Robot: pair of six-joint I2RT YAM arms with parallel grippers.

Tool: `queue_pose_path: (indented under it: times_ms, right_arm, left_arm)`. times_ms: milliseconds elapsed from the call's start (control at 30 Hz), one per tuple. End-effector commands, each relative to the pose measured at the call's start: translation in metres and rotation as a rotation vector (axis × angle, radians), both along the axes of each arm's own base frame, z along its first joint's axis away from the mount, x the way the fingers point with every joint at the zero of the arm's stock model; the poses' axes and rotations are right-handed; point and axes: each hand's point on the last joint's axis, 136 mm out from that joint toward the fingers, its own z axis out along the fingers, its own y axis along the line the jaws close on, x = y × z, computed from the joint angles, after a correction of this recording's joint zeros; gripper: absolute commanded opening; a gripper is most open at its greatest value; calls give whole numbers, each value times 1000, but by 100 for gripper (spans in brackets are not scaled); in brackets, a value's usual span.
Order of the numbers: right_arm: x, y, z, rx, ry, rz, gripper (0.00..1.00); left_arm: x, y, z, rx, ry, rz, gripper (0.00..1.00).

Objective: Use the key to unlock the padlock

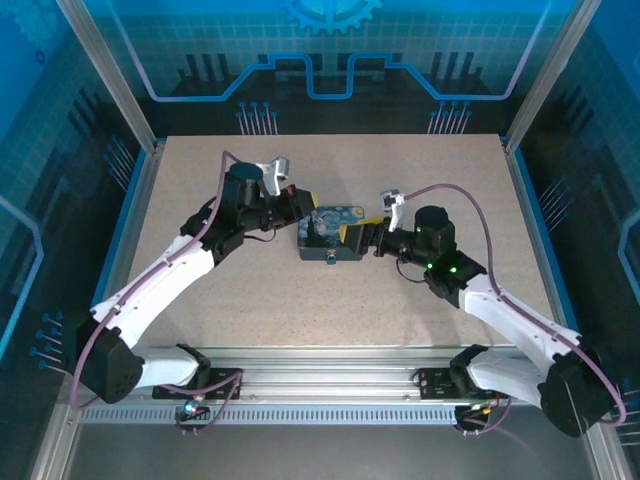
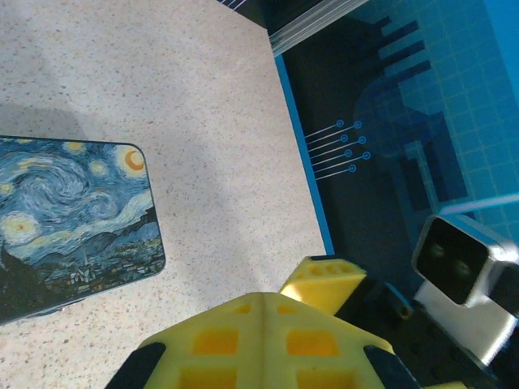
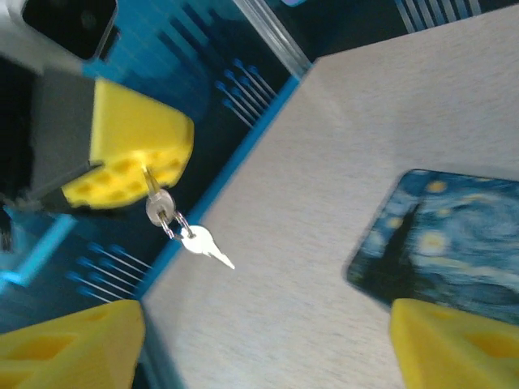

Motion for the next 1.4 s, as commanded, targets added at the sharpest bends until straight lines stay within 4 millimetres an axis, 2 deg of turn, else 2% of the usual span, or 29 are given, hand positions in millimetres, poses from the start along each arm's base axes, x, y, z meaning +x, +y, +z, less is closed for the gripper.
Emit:
queue_pose_path:
  times_ms: [0, 200, 400, 533, 800, 933, 1033, 1100, 1167, 1367]
  right_arm:
    - [-2, 11, 42, 288, 30, 65, 74]
    - [1, 14, 56, 474, 49, 58, 66]
    - [-1, 18, 67, 497, 34, 71, 65]
    - [-4, 23, 72, 504, 32, 93, 59]
    - [-10, 31, 80, 523, 20, 134, 40]
    - [-11, 31, 81, 528, 25, 138, 34]
    - [-12, 32, 81, 529, 26, 144, 34]
    - [-13, 35, 80, 521, 33, 158, 43]
    - [-14, 37, 79, 517, 35, 164, 46]
    - [-15, 40, 80, 515, 24, 174, 30]
  left_arm:
    - [-3, -4, 26, -37, -119, 8, 0]
    - [-11, -16, 35, -96, -152, 12, 0]
    - [-16, -25, 41, -128, -162, 1, 0]
    - [-17, -26, 43, -143, -167, 7, 0]
    - [-17, -25, 47, -159, -178, 17, 0]
    - [-17, -23, 48, -161, -185, 26, 0]
    - [-17, -21, 48, -162, -187, 35, 0]
    - [-18, -21, 50, -171, -193, 37, 0]
    - [-18, -21, 50, -179, -191, 37, 0]
    - [-17, -22, 48, -181, -185, 36, 0]
